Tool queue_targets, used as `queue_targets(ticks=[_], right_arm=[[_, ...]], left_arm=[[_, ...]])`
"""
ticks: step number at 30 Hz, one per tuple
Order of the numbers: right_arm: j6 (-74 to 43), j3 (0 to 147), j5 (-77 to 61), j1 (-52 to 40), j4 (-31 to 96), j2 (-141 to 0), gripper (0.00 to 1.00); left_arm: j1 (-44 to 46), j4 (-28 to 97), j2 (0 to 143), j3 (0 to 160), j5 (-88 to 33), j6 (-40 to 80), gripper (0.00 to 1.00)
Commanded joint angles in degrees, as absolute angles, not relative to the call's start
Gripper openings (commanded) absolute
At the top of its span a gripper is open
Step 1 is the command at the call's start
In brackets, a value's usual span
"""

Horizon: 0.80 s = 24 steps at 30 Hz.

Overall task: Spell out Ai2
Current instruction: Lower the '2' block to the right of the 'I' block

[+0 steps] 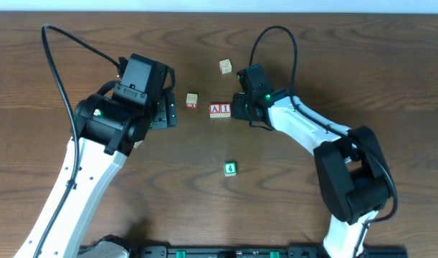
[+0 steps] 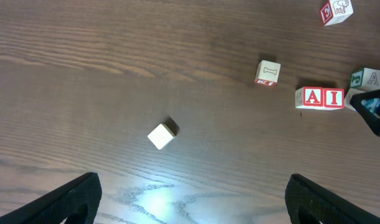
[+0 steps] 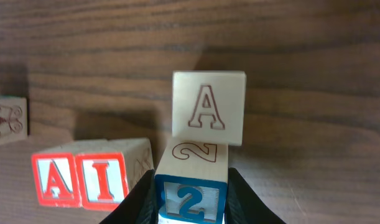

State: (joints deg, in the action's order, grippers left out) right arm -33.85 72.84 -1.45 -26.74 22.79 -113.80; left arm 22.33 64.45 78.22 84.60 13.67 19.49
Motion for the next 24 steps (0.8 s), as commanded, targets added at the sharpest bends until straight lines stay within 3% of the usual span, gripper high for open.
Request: queue_targets(ticks=[1,16,24], right_arm=[[-34.0,72.3,1.1,-26.6,22.7,-117.4,0.13],[-30.8,75.7,1.8,-24.3,24.7,-117.5,0.12],[-35.9,75.7,-3.5,-24.6,28.8,-117.5,0.14]], left_arm=[[22.2,64.4,77.7,84.9,13.5,19.7,0.96],[22.2,64.4,77.7,84.9,13.5,19.7,0.95],[22.2,64.5,77.7,84.9,13.5,19.7,0.95]])
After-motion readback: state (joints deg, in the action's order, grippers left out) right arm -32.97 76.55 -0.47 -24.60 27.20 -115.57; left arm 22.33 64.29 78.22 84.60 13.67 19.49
